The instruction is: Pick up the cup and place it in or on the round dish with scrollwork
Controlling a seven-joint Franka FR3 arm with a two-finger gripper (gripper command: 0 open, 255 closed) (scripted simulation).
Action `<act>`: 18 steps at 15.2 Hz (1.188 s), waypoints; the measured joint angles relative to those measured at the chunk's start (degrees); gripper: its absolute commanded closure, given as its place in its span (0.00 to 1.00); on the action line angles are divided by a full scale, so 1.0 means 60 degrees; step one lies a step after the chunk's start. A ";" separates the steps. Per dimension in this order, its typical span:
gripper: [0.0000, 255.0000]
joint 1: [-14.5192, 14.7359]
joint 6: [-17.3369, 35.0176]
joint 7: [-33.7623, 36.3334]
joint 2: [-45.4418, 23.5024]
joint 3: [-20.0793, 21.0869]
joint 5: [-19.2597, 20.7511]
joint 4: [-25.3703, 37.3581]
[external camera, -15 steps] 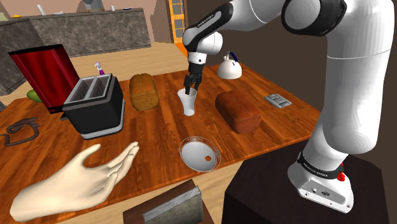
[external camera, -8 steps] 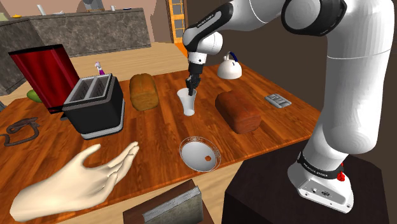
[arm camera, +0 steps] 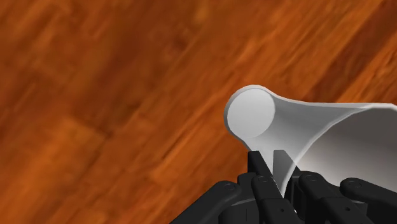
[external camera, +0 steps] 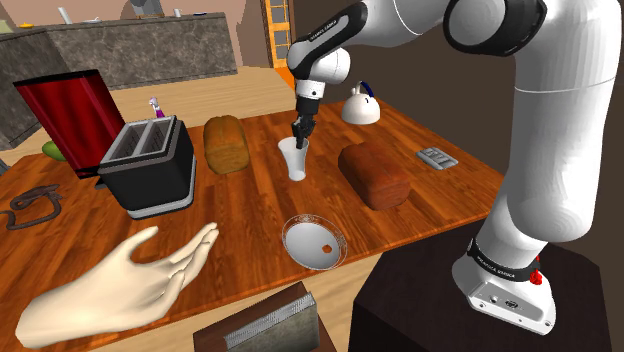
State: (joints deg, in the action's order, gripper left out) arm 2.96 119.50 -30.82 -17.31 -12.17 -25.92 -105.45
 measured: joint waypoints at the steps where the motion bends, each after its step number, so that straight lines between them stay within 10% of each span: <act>1: 1.00 -0.0003 -0.0079 0.0030 0.0031 -0.0009 0.0025 0.0053; 18: 1.00 0.0002 -0.1859 0.0806 0.0720 -0.0131 0.0507 0.1299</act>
State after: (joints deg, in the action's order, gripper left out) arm 2.98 108.35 -25.99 -12.99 -12.95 -22.88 -97.65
